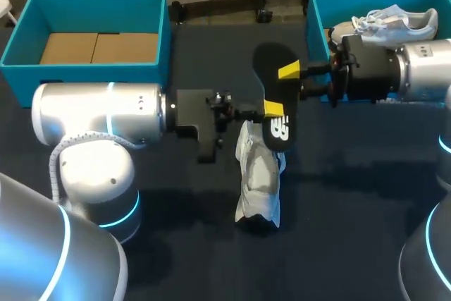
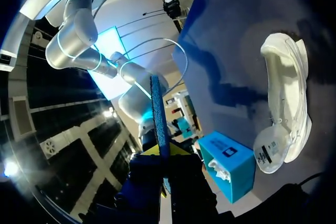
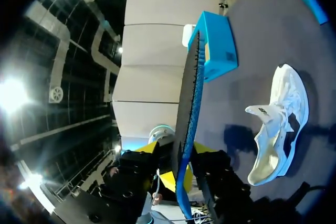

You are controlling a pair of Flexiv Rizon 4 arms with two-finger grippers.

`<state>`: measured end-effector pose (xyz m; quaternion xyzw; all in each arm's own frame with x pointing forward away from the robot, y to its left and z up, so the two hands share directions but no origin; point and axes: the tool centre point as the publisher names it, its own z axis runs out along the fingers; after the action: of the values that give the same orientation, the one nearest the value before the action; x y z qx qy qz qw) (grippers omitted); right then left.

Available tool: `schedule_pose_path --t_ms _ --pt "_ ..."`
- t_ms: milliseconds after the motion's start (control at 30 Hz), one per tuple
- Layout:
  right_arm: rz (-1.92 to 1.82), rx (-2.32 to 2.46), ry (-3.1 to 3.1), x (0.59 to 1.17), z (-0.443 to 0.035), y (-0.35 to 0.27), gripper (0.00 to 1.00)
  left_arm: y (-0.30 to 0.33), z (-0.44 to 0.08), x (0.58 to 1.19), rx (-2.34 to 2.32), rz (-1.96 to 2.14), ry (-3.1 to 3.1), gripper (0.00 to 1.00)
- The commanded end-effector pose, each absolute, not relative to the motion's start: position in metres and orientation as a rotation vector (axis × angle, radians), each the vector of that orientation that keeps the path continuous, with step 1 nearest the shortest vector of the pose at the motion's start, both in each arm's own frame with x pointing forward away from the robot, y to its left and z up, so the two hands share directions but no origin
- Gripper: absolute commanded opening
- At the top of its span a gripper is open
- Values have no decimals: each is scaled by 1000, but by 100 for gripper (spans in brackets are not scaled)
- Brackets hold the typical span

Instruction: Take the shoe out of the shoebox, open the shoe tongue, remove and reinsert the insole, then place the shoe into the shoebox

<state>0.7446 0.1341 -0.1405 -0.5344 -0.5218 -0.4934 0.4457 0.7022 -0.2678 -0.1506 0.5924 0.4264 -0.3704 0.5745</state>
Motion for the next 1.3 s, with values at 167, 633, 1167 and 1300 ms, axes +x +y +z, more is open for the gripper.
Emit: schedule_pose_path --t_ms 167,633,1167,1300 --pt "-1224 -1324 -1294 747 -142 134 0 -272 -153 700 1382 -862 1003 0" --pt "-1217 -1333 -1283 752 -155 122 0 -252 -147 707 1394 -864 1122 100" --pt "-1194 -1356 -1265 753 -177 110 0 -235 -139 716 1666 -756 1315 100" --pt "-1183 -1352 -1262 753 -181 111 0 -237 -133 719 1688 -727 1415 100"
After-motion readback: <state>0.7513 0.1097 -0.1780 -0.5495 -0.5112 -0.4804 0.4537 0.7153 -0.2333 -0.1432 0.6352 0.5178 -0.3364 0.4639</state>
